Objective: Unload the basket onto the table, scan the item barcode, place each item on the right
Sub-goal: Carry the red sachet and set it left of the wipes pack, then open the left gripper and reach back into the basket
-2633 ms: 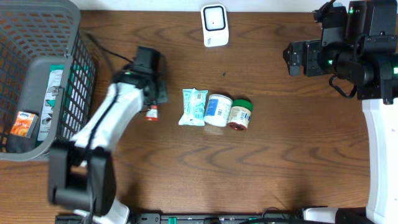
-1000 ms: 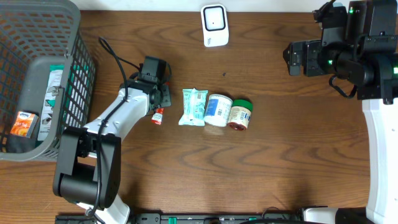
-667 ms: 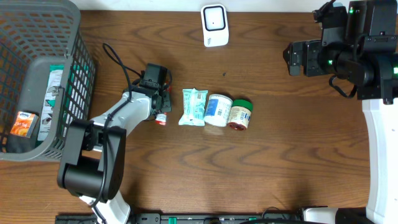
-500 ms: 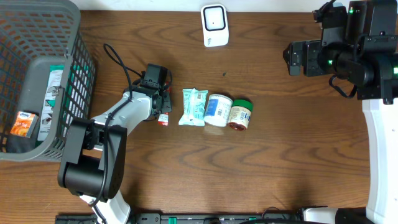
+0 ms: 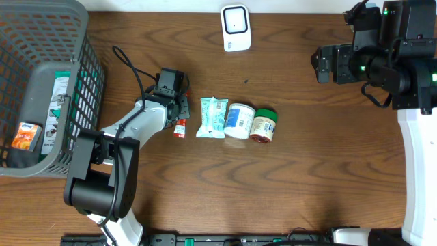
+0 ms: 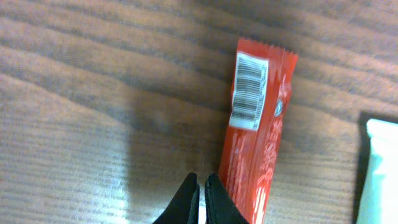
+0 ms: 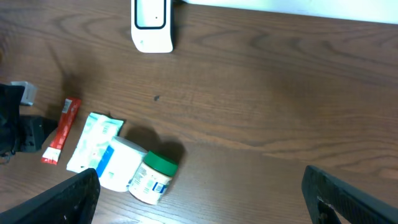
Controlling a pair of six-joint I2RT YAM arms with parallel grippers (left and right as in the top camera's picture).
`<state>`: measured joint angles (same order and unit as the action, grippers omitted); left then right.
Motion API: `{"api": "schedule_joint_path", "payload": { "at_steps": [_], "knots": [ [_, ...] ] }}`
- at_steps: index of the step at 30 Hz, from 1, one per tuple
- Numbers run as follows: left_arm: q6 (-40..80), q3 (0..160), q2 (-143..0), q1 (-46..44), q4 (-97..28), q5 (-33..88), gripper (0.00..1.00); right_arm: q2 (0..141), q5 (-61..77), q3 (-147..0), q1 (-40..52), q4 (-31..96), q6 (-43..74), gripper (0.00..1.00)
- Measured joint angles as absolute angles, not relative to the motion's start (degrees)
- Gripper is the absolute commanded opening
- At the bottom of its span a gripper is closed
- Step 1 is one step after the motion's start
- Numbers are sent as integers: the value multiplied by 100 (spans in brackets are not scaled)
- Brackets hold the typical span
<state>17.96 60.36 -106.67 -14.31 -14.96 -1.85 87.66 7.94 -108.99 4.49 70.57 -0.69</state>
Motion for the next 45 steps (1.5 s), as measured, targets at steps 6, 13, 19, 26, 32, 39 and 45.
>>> {"api": "schedule_joint_path", "payload": {
  "at_steps": [6,13,19,26,32,39,45],
  "knots": [
    [1796,6036,-10667,-1437,-1599,123,7,8766,794,-10899,449,7057,-69,99],
    [1758,6036,-10667,-1439,-1479,438,8,8766,792,-10899,449,7057,-69,99],
    [1671,6187,-10309,-1282,-1824,207,9,8766,792,-10899,449,7057,-69,99],
    [1649,7666,-8814,-475,-2985,3,11,8766,794,-10899,449,7057,-69,99],
    [1649,8567,-7867,727,-3310,-84,17,8766,794,-10899,449,7057,-69,99],
    [1667,8584,-7878,2202,-3774,-255,54,8766,794,-10899,447,7057,-69,99],
    [1922,8584,-8558,3282,-4136,-320,70,8766,794,-10899,449,7057,-69,99]
  ]
}}
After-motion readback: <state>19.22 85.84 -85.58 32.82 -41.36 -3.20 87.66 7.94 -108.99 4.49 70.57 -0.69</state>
